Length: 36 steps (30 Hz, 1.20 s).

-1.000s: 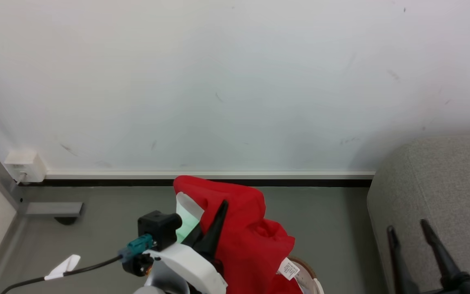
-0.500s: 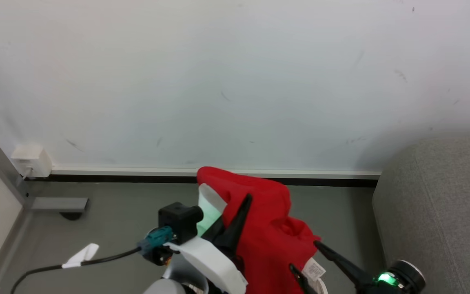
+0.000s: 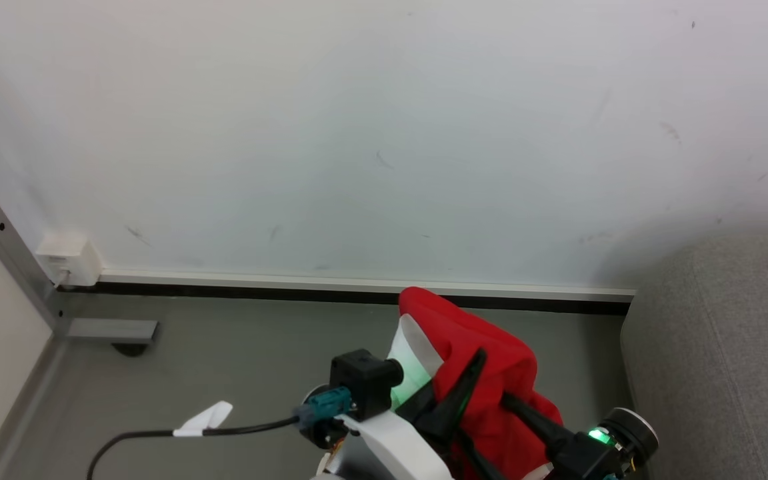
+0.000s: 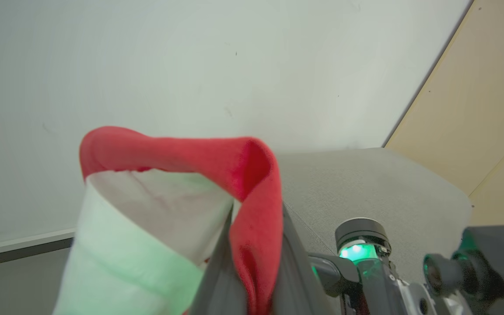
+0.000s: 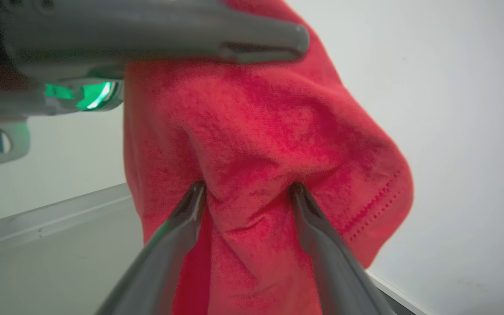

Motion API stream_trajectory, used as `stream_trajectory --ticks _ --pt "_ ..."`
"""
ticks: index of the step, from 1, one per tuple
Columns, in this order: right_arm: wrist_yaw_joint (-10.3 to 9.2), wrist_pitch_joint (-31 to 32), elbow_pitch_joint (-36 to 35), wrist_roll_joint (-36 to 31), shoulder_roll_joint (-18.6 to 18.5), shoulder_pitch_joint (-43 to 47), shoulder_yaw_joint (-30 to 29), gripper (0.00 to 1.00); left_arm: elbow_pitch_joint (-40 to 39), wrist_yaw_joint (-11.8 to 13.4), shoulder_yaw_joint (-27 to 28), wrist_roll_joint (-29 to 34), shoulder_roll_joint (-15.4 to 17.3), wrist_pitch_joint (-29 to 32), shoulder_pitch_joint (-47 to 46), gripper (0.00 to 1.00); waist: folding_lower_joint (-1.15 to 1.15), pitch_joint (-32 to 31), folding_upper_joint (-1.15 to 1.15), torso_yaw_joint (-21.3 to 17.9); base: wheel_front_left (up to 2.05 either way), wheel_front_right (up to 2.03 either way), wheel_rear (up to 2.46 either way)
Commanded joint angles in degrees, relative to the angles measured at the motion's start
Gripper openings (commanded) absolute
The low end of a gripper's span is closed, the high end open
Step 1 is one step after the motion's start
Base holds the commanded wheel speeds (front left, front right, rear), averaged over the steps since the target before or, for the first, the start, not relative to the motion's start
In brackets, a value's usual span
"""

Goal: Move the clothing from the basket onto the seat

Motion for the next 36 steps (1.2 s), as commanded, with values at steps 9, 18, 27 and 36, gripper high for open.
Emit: stream_trajectory --ticks 9,18,27,36 --pt "-0.12 -1.47 4.63 3.55 1.92 -2.37 -0.36 0.0 -0.25 -0.17 -2.71 -1.73 -1.5 0.64 0.91 0.0 0.0 -0.24 0.0 0.8 0.0 0.0 0.0" --pt "-0.13 -1.57 2.93 5.52 1.05 0.22 -5.28 0.0 2.43 1.45 -2.4 0.78 0.51 -1.12 1.26 1.0 0.0 0.03 0.0 0.35 0.0 0.0 0.0" --pt "-0.12 -1.58 -0.24 5.7 -0.43 3.79 -12.55 0.0 6.93 0.87 -3.21 2.84 1.81 -4.31 0.82 1.0 0.0 1.01 0.0 -2.52 0.0 0.0 0.0" --pt "-0.12 -1.58 -3.24 4.69 -1.83 4.54 -16.9 0.0 10.18 -0.01 -5.21 4.98 1.26 -7.7 0.16 1.0 0.0 2.24 0.0 -10.34 0.0 0.0 0.0"
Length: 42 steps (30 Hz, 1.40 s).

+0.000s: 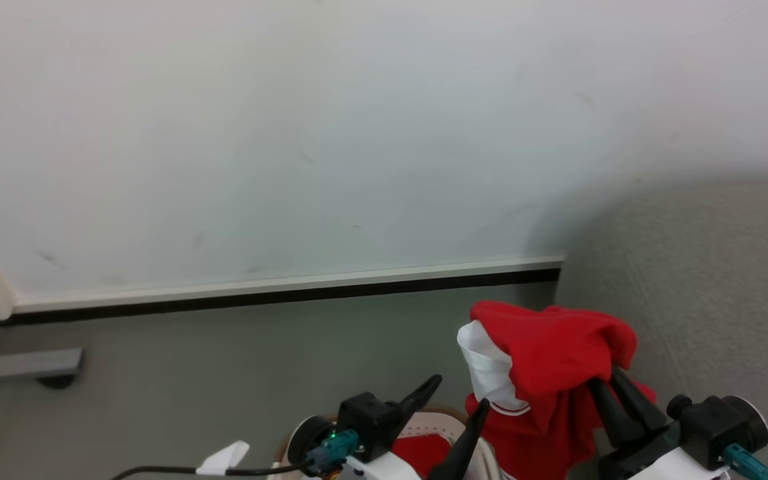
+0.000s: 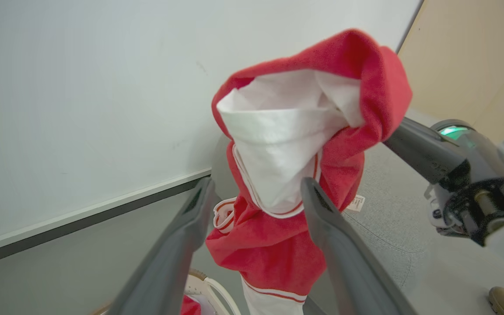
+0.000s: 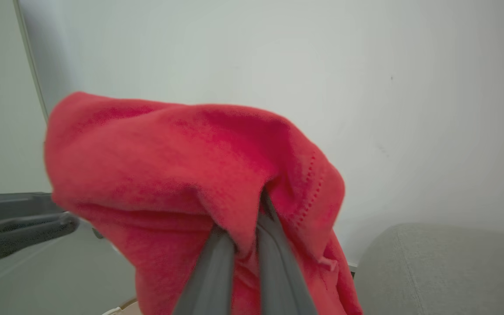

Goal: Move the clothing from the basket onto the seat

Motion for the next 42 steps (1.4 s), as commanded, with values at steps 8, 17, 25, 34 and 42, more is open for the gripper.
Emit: stream_trajectory --ticks 8,17,25,34,42 --pt "-0.12 -0.2 -1.58 -0.78 -0.83 1.37 -3.01 0.0 1.82 -1.12 -1.66 1.12 -1.19 -1.76 -1.25 1.0 0.0 1.76 0.0 -9.74 0.0 0.0 0.0" --pt "-0.12 -0.2 -3.44 -1.51 0.62 0.81 -7.21 0.0 1.43 -0.88 -2.41 1.56 -1.89 -1.92 -3.25 1.0 0.0 4.96 0.0 -13.49 0.0 0.0 0.0" --pt "-0.12 -0.21 -6.0 -1.96 2.49 -7.46 -14.92 0.0 -0.43 -1.94 -2.29 5.29 -1.63 0.7 -14.12 1.0 0.0 18.09 0.0 -11.34 0.0 0.0 0.0" --pt "-0.12 0.94 -4.16 -4.24 -5.85 -28.98 -25.37 0.0 -1.09 -3.68 -2.48 10.15 -1.28 2.38 -27.19 1.0 0.0 31.55 0.0 -8.8 0.0 0.0 0.0" --pt "-0.13 6.28 2.83 -1.98 -14.44 -42.53 -32.92 0.0 -0.83 -5.04 -3.54 12.6 -2.26 3.25 -34.86 1.0 0.0 38.59 0.0 -6.44 0.0 0.0 0.0"
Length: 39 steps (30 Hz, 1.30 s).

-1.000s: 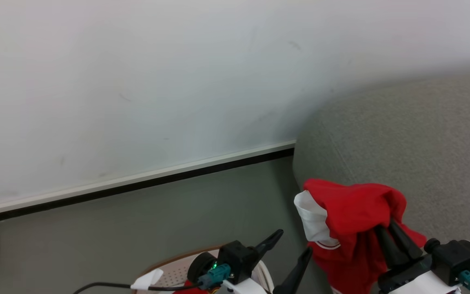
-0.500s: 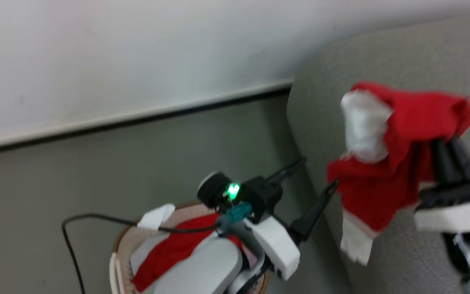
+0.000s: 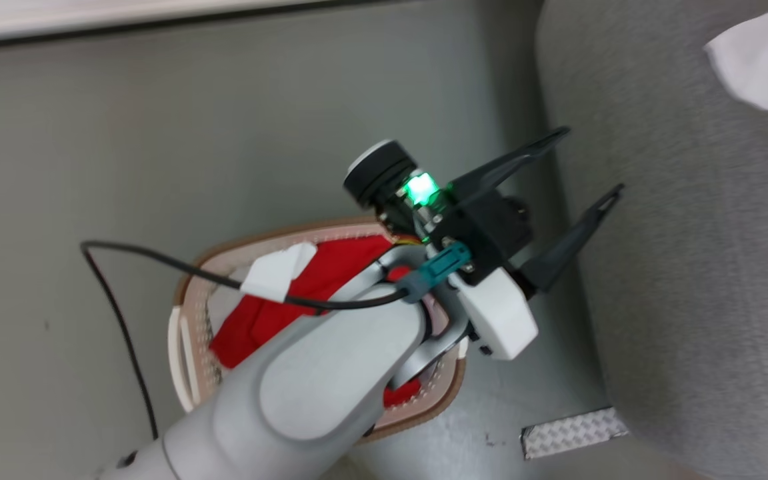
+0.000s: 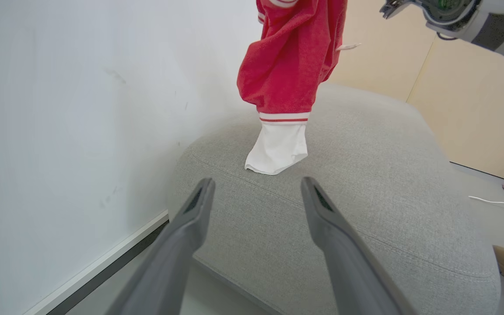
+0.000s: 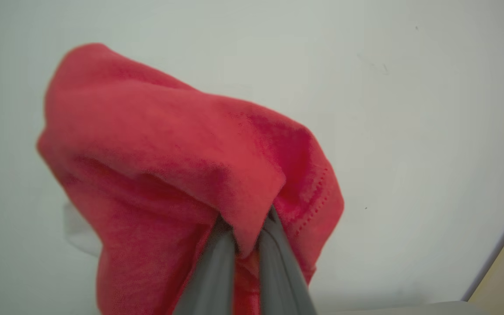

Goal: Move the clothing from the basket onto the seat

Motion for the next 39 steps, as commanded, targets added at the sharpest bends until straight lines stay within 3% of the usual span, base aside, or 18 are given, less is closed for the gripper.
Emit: stream_trajectory --ticks 1,8,14,15,16,17,20,25,30,39 --pt "-0.13 0.76 2.08 -0.07 -1.73 -1.86 -1.26 0.0 -0.13 -0.3 -0.22 0.32 -0.28 0.27 -1.67 1.0 -0.02 4.54 0.0 2.57 0.0 0.0 0.0" --pt "-0.14 1.32 18.31 -6.13 -8.87 -6.6 -9.69 0.0 -0.09 -0.79 -3.03 0.66 -1.33 0.77 -3.95 1.0 -0.02 8.79 0.0 5.68 0.0 0.0 0.0" --pt "-0.14 -2.21 34.23 -17.26 -6.21 -6.76 -22.61 0.0 0.66 -0.32 -4.89 0.62 -1.37 0.57 -2.4 1.0 -0.02 9.12 0.0 7.76 0.0 0.0 0.0" --pt "-0.14 -2.95 35.89 -19.3 -5.52 -6.77 -24.73 0.25 0.77 -0.26 -5.09 0.68 -1.25 0.54 -2.17 1.0 -0.02 8.94 0.0 7.89 0.0 0.0 0.0" --pt "-0.14 -3.58 37.28 -20.74 -4.6 -7.1 -26.86 0.82 0.95 -0.16 -5.25 0.63 -1.1 0.44 -1.86 1.0 -0.02 8.65 0.0 7.91 0.0 0.0 0.0" --pt "-0.14 -4.31 38.14 -22.62 -3.82 -7.26 -28.52 1.0 1.14 -0.02 -5.39 0.64 -0.86 0.41 -1.42 1.0 -0.02 8.23 0.0 7.83 0.0 0.0 0.0" --pt "-0.14 -5.57 39.39 -27.16 -0.9 -6.86 -30.39 1.0 1.72 0.1 -5.77 -0.02 -0.36 0.15 -0.15 1.0 -0.02 6.37 0.0 7.25 0.0 0.0 0.0" --pt "-0.14 -6.38 36.81 -29.8 2.84 -3.86 -28.57 1.0 2.33 0.64 -5.56 -1.37 0.27 -0.9 1.68 1.0 -0.02 2.57 0.0 6.4 0.0 0.0 0.0" --pt "-0.14 -6.36 27.67 -28.58 7.16 4.64 -23.9 1.0 3.46 2.27 -3.94 -3.17 1.58 -3.33 5.35 1.0 -0.02 -3.79 0.0 6.32 0.0 0.0 0.0" --pt "-0.14 -6.29 7.56 -23.29 14.82 25.76 -12.8 1.0 5.94 7.68 1.46 -8.63 5.18 -8.42 15.86 1.0 -0.02 -16.52 0.0 8.27 0.0 0.0 0.0"
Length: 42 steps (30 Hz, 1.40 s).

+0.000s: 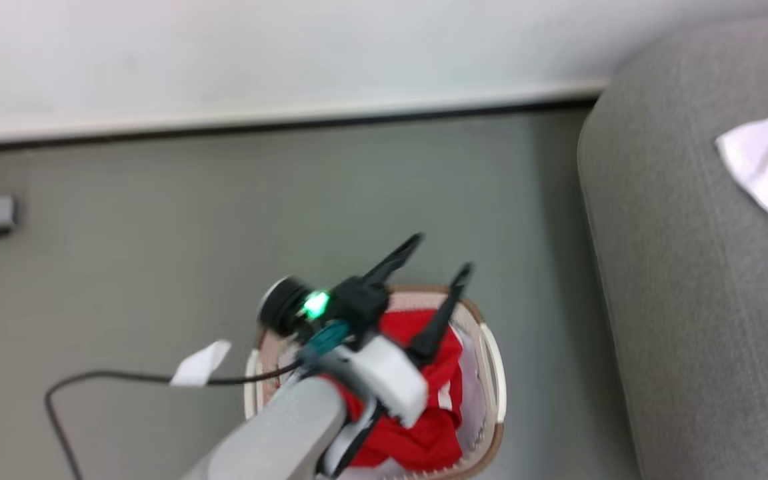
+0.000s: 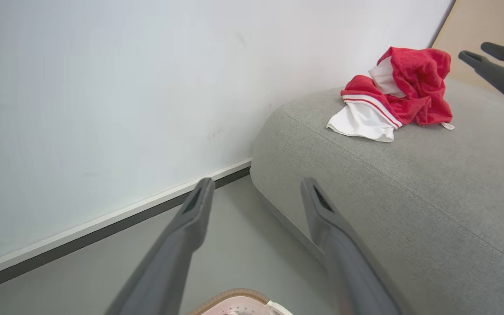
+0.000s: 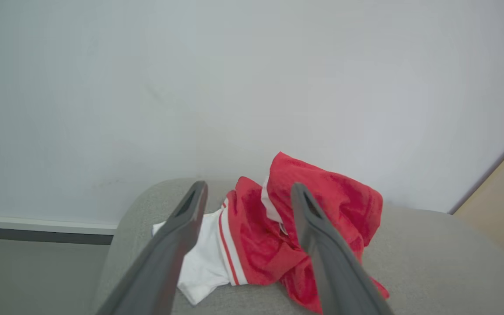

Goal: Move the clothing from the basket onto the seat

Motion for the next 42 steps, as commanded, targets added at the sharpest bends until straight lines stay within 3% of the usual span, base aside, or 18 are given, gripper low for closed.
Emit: stream_trajectory --ticks 1,10,19,24,31,42 --pt "-0.14 0.04 -2.71 0.8 1.84 3.91 1.91 1.0 0.76 1.26 1.11 -1.16 1.36 -1.11 2.96 1.0 0.01 -6.56 0.0 1.49 0.0 0.0 0.0" --pt "-0.14 0.05 -11.51 4.05 8.11 17.89 9.66 1.0 2.82 6.42 7.36 -4.6 4.17 -3.68 14.96 1.0 0.01 -16.21 0.0 5.05 0.0 0.0 0.0" --pt "-0.14 0.03 -14.46 8.08 10.65 27.88 13.57 1.0 -0.71 8.01 19.38 -2.53 3.73 -3.71 27.97 1.0 0.01 -20.87 0.0 8.96 0.0 0.0 0.0" --pt "-0.14 0.04 -14.76 9.2 11.31 31.75 13.23 1.0 -3.18 6.97 25.8 1.31 2.66 -3.72 34.22 1.0 0.01 -22.57 0.0 10.47 0.0 0.0 0.0" --pt "-0.14 0.03 -13.05 12.09 11.32 34.66 14.47 1.0 -6.22 3.39 33.53 7.02 -0.72 -3.72 40.0 1.0 0.01 -24.4 0.0 10.41 0.0 0.0 0.0" --pt "-0.14 0.04 -12.51 12.51 11.33 34.01 16.02 1.0 -5.15 -1.33 38.59 11.81 -4.21 -3.73 41.3 1.0 0.01 -24.62 0.0 9.95 0.0 0.0 0.0"
